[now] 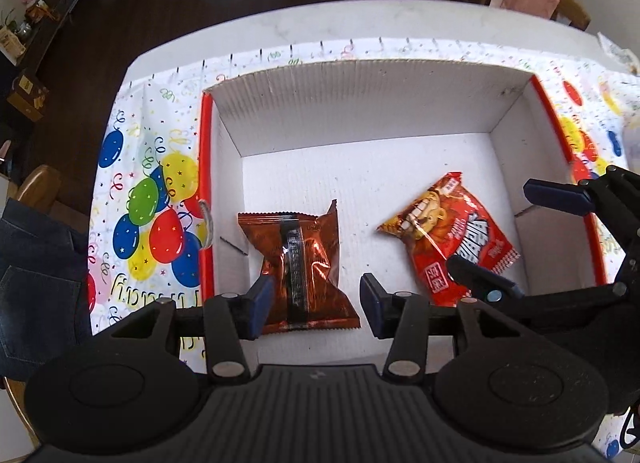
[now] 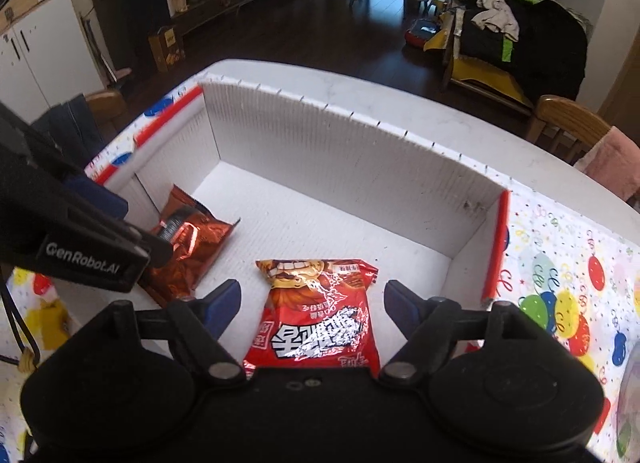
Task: Organize snacks
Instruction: 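Lift both tools out of the box back toward the snack pile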
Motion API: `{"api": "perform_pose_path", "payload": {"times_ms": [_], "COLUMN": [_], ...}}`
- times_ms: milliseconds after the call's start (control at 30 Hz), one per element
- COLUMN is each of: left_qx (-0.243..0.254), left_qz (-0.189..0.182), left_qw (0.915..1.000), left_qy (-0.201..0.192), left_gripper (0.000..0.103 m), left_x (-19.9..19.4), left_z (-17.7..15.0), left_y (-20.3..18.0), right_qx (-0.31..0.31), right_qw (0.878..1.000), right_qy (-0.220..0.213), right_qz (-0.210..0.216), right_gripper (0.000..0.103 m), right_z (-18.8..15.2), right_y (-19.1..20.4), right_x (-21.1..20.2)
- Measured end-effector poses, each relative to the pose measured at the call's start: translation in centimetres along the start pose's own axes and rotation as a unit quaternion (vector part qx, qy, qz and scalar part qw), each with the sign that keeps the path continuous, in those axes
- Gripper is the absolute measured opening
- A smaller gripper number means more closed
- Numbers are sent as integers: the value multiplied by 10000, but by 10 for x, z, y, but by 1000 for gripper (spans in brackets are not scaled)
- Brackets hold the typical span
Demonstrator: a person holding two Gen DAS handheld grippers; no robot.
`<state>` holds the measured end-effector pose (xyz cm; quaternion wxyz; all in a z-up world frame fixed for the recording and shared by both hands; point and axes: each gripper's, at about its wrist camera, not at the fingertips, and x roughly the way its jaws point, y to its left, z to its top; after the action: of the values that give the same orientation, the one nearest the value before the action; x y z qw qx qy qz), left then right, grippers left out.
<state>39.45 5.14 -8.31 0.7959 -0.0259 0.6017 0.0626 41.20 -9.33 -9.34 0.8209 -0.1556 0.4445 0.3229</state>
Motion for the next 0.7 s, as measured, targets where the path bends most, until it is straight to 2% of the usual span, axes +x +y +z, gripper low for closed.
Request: {"api": "perform_pose_path", "payload": {"times_ms": [267, 700], "left_qx": [75, 326], "left_qz": [-305, -570], "left_qw": [9982, 9913], "left_qy": [-502, -1141], "left_gripper": [46, 47], "left_x": [-44, -102], "left_z": [-29, -85], "left_y": [11, 26], "right_qx": [386, 950], "right_qw": [9986, 9919], "right_qy": [-353, -843], "right_qz": [-44, -17], "right_gripper": [82, 86], "right_z": [-8, -32], "right_y": [11, 47], "right_x": [-50, -112]}}
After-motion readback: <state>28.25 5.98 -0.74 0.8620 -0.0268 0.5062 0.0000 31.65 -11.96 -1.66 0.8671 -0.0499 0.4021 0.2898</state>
